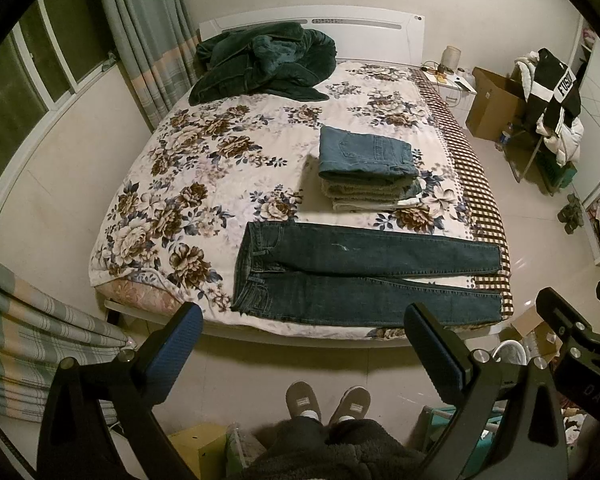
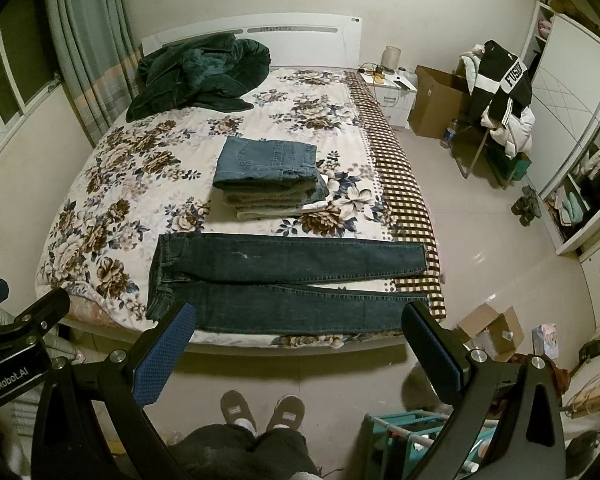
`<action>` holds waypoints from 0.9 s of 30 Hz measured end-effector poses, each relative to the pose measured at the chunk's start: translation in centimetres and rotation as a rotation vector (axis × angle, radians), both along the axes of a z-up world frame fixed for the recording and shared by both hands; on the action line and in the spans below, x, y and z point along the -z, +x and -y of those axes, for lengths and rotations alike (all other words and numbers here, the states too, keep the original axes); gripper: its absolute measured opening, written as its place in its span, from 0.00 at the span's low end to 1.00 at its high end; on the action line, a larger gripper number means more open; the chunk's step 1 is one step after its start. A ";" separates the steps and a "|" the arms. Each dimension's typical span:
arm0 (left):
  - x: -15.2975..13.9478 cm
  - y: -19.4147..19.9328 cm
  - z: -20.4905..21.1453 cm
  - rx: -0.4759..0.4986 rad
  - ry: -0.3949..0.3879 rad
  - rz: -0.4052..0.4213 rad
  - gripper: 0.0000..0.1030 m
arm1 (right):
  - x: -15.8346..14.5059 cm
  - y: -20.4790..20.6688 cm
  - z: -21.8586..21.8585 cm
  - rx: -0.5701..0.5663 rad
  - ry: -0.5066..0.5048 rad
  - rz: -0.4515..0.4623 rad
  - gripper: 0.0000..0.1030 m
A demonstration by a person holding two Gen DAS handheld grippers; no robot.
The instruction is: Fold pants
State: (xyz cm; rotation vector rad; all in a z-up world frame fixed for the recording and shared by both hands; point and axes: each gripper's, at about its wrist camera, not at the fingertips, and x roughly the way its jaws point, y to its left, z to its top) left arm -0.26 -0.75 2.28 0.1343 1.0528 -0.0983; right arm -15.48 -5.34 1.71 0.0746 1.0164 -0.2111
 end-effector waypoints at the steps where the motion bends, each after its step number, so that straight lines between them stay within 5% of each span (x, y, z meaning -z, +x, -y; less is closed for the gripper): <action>1: 0.0 0.0 0.0 0.000 0.000 0.001 1.00 | 0.0 0.0 0.0 0.000 0.000 0.000 1.00; 21: 0.0 -0.4 0.1 -0.004 -0.006 -0.002 1.00 | -1.0 0.1 -1.8 0.003 0.008 -0.012 1.00; 27: 0.4 -0.3 0.7 -0.013 0.018 0.003 1.00 | 2.5 -0.2 0.6 0.016 0.035 -0.036 1.00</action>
